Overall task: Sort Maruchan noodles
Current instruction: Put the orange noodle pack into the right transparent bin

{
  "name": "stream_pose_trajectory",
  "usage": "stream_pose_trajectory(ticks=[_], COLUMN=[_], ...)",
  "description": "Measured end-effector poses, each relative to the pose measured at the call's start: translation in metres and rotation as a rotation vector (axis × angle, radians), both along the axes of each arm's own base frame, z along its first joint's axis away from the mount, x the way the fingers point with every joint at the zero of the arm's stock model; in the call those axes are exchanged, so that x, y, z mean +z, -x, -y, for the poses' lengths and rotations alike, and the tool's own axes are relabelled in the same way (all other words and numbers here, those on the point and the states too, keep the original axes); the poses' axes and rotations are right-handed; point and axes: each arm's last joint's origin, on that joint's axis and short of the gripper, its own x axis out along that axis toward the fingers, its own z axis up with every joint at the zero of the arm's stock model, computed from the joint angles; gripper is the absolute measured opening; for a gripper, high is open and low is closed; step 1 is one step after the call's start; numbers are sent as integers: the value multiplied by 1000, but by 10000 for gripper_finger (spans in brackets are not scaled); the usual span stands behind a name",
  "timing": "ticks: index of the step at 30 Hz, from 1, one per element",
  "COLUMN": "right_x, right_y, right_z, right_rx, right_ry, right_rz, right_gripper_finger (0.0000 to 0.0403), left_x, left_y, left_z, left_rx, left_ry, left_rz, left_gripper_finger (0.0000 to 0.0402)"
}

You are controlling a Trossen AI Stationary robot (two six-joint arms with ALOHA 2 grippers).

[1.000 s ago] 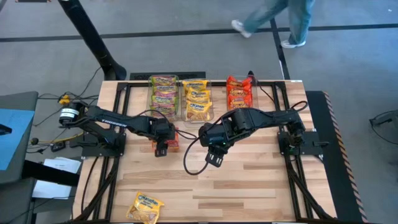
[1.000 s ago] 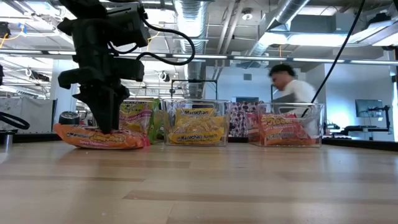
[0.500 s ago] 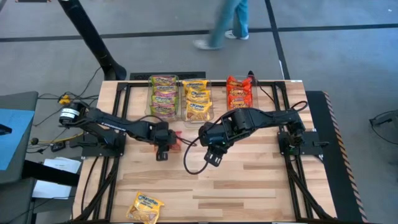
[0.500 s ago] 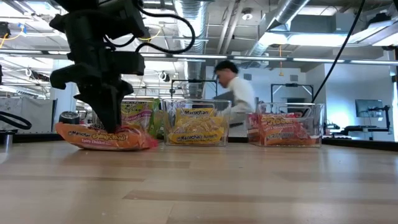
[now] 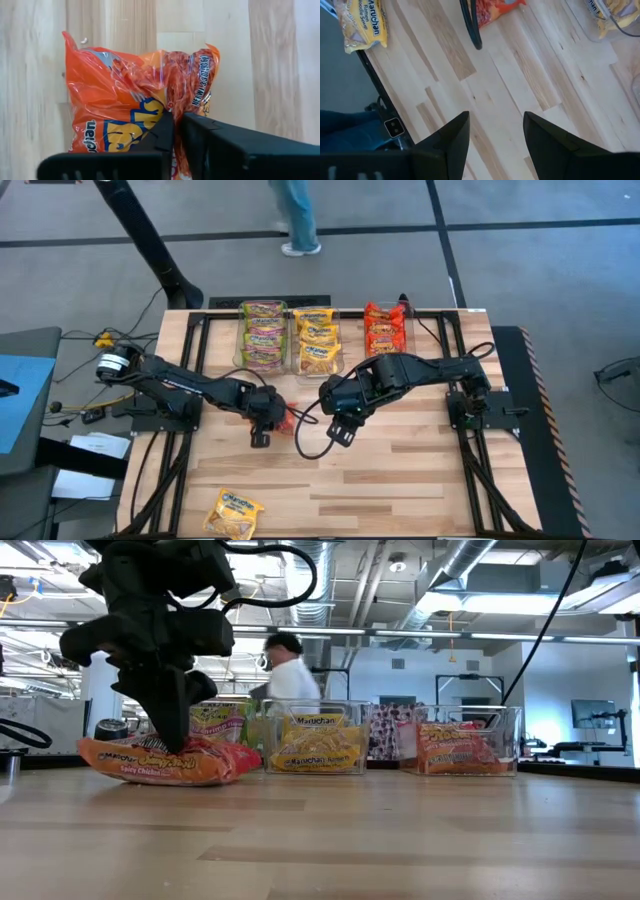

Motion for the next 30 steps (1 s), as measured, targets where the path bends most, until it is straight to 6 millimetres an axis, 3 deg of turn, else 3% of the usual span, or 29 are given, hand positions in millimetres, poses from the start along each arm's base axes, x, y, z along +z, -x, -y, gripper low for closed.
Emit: stream_pose_trajectory(ticks=[9,19,30], right_x=[0,0,4], right_y=[-2,-8,-15], right_z=[13,49,91], right_rx=[-44,3,-17], right_ry=[-14,-83,-248], right_rz=[-5,-8,69], right_gripper_finger=[207,207,207], left_x=[7,51,107], left_y=[0,15,52], left_z=[0,-2,-2], left_rx=[0,10,15], left_ry=[1,1,-73], left_rz=[52,243,524], left_gripper_finger=[2,0,0])
